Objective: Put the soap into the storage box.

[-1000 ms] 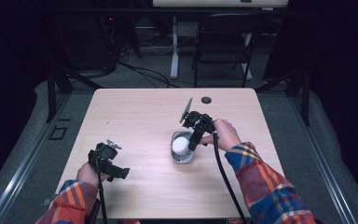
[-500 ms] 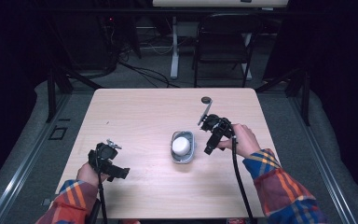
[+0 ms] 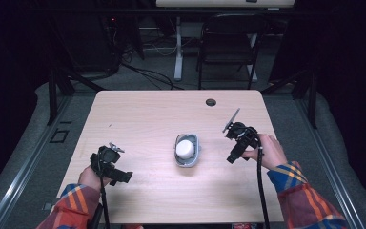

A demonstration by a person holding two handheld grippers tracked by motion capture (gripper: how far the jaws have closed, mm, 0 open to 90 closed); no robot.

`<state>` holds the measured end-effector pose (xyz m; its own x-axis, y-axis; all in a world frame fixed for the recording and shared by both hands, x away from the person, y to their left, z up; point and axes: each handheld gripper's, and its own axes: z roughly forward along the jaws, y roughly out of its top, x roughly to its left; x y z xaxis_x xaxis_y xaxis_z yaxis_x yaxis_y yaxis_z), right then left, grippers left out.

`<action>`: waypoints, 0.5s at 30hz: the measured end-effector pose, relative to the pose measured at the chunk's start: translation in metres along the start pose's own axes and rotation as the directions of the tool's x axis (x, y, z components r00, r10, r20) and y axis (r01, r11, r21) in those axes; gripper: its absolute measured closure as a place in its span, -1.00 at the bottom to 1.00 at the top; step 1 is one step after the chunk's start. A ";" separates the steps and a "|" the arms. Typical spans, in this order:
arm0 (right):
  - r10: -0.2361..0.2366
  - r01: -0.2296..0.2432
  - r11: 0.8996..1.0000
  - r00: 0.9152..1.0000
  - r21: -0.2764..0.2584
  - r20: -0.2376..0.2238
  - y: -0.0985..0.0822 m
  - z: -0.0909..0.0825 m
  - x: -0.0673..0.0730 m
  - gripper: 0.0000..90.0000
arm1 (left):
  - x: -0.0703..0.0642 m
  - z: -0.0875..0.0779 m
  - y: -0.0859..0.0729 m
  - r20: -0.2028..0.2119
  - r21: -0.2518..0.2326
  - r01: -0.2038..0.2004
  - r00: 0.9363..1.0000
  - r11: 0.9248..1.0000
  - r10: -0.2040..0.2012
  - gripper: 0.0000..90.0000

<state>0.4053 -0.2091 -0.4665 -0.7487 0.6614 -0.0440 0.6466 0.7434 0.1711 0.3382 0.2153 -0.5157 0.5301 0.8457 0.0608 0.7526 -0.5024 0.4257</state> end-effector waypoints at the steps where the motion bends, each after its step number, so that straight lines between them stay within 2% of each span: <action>1: 0.001 -0.001 1.000 1.000 0.003 0.005 -0.005 -0.001 -0.002 -0.90 | 0.000 0.000 0.000 0.000 0.000 0.000 1.000 1.000 0.000 -0.99; 7: 0.040 -0.040 0.999 0.999 -0.005 0.016 -0.028 -0.003 -0.009 -0.91 | 0.000 0.000 0.000 -0.003 0.001 0.000 1.000 1.000 0.000 -0.99; 8: 0.062 -0.061 0.998 0.998 -0.016 0.019 -0.032 -0.002 -0.009 -0.91 | -0.001 0.000 0.000 -0.003 0.000 0.000 1.000 1.000 0.000 -0.99; 9: 0.054 -0.054 0.999 0.998 0.000 0.023 -0.035 -0.003 -0.011 -0.91 | -0.001 0.000 0.000 -0.003 0.001 0.000 1.000 1.000 0.000 -0.99; 11: 0.083 -0.083 0.996 0.996 -0.020 0.022 -0.043 -0.001 -0.012 -0.92 | -0.001 0.000 0.000 -0.003 0.001 0.000 1.000 1.000 0.000 -0.99; 13: 0.076 -0.077 0.997 0.997 0.000 0.028 -0.049 -0.001 -0.015 -0.92 | 0.000 0.000 0.000 -0.002 -0.001 0.000 1.000 1.000 0.000 -0.99; 15: 0.094 -0.094 0.996 0.995 -0.009 0.030 -0.056 0.001 -0.017 -0.92 | 0.000 0.000 0.000 -0.002 -0.002 0.001 1.000 1.000 -0.001 -0.99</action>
<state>0.3815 -0.2620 -0.4761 -0.6798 0.7312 -0.0568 0.7128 0.6770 0.1835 0.3379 0.2150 -0.5156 0.5286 0.8466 0.0619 0.7526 -0.5011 0.4271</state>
